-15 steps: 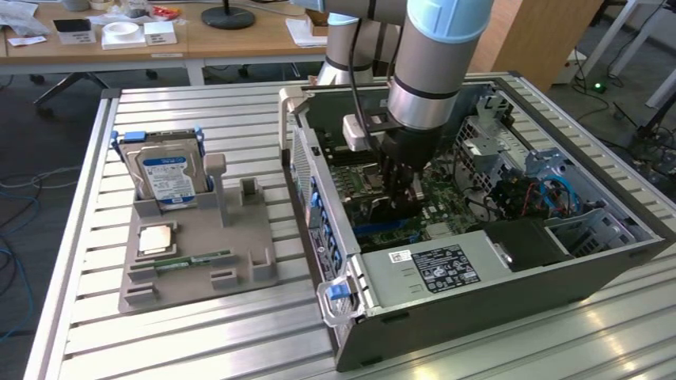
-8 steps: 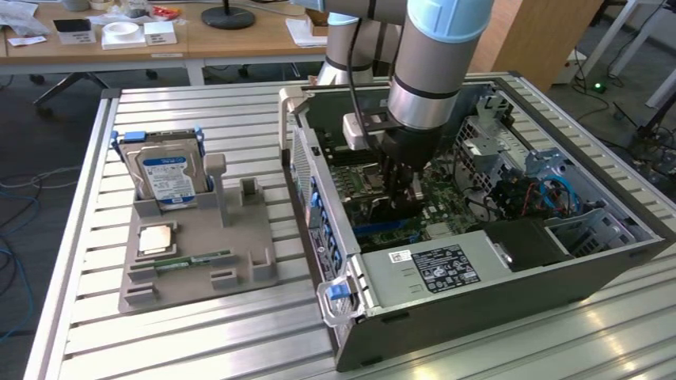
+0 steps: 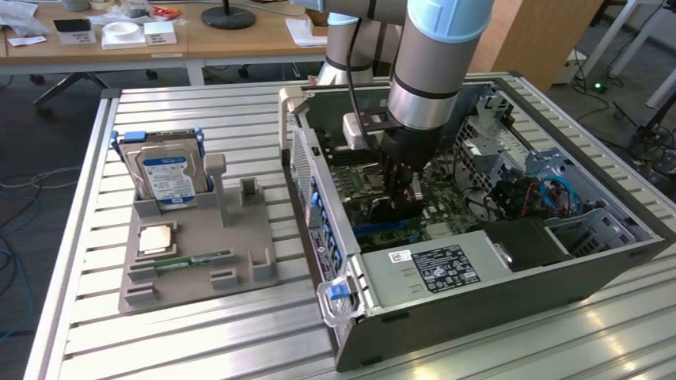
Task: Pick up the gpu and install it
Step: 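Insert the gpu into the slot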
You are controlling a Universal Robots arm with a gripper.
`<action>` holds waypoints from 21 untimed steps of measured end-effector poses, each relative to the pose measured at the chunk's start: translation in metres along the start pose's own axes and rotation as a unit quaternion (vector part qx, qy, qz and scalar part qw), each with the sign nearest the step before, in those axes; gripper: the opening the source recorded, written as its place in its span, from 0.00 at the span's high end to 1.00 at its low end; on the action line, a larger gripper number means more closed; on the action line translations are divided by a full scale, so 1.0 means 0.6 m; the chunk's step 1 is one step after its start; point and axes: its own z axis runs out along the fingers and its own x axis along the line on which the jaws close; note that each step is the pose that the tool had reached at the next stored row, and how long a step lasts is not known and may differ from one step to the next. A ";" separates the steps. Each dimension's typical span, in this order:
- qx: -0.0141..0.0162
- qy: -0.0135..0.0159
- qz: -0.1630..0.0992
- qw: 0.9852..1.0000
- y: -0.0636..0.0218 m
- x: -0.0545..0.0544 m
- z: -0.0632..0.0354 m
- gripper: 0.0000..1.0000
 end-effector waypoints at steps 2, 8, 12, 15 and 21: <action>0.000 0.000 0.000 1.000 0.000 0.000 0.000 0.73; 0.000 0.000 0.000 1.000 0.000 0.002 0.000 0.73; 0.000 0.000 0.000 1.000 0.000 0.003 0.001 0.73; 0.000 0.000 0.000 1.000 0.000 0.003 0.003 0.73; 0.000 0.000 0.000 1.000 0.000 0.003 0.005 0.73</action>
